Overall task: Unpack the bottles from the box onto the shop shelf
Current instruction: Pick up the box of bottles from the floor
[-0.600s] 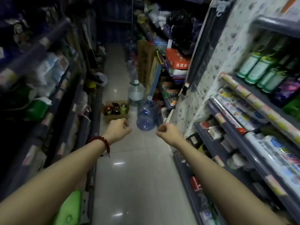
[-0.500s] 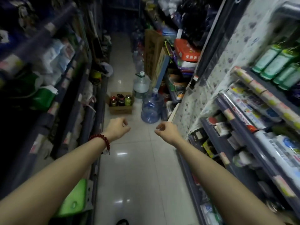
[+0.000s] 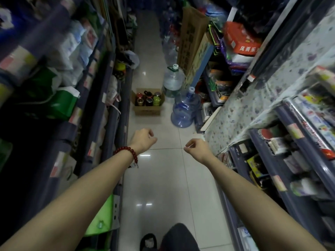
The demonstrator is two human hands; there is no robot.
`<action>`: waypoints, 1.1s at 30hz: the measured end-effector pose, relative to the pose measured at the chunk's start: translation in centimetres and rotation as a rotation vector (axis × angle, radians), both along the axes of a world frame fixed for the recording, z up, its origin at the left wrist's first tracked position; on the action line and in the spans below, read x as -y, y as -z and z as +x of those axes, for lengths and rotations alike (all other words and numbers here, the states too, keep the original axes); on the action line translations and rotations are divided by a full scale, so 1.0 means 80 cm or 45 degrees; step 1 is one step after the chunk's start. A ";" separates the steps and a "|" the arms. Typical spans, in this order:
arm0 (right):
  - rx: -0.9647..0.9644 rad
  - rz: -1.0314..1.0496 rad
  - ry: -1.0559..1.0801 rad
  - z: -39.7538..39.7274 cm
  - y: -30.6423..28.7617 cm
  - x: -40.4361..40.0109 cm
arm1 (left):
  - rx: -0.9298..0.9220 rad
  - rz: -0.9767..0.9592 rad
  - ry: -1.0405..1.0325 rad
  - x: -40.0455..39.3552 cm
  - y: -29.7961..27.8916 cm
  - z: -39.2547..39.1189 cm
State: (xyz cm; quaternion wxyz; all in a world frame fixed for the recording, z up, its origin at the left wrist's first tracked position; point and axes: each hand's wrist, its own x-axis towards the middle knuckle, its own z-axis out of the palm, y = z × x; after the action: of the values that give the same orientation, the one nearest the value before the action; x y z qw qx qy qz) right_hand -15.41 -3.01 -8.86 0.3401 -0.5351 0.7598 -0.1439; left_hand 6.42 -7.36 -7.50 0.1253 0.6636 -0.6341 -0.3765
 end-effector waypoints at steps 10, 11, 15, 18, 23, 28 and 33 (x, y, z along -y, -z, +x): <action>-0.034 0.016 -0.112 0.002 0.019 0.189 | -0.068 0.050 -0.148 0.170 0.025 -0.019; -0.017 0.012 -0.120 0.001 0.020 0.213 | -0.071 0.053 -0.163 0.191 0.025 -0.020; 0.035 0.057 -0.191 -0.002 0.023 0.323 | -0.080 0.078 -0.248 0.279 0.026 -0.024; 0.054 0.071 -0.241 -0.002 0.023 0.400 | -0.122 0.102 -0.292 0.334 0.030 -0.024; 0.037 0.084 -0.272 0.006 0.032 0.512 | -0.076 0.130 -0.343 0.428 0.043 -0.010; -0.027 0.093 -0.345 0.032 0.045 0.628 | -0.077 0.114 -0.355 0.553 0.060 0.012; -0.064 0.113 -0.319 0.059 0.051 0.749 | -0.048 0.112 -0.300 0.693 0.059 0.033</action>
State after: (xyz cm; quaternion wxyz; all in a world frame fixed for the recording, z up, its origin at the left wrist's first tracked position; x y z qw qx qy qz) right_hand -10.70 -62.97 -12.93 0.3597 -0.6136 0.7009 -0.0532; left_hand 9.03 -62.79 -12.26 0.1514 0.7311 -0.5323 -0.3990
